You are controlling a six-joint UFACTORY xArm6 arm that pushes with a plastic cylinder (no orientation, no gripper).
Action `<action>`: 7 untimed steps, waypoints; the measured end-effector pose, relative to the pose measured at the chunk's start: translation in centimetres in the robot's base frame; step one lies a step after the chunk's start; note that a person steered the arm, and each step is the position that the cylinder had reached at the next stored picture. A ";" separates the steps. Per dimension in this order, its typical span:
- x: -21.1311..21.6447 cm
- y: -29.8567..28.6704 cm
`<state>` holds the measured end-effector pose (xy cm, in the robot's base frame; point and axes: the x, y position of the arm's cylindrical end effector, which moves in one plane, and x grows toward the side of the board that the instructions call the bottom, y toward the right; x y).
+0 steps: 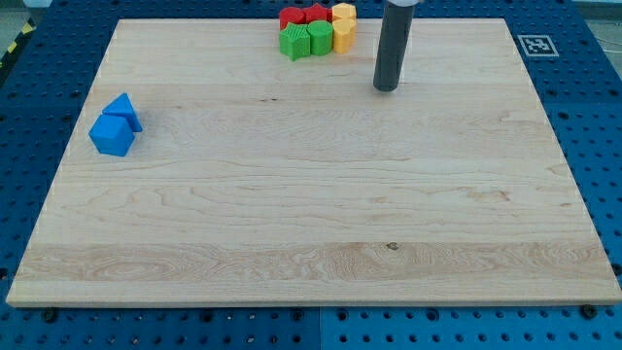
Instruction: Push the yellow hexagon into the red star
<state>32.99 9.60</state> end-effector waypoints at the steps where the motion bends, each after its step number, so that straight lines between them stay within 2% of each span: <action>1: -3.6 0.0; 2: -6.9 0.0; 4: -7.9 0.0; 5: -13.0 0.0; 7: -13.8 -1.9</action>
<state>19.20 7.73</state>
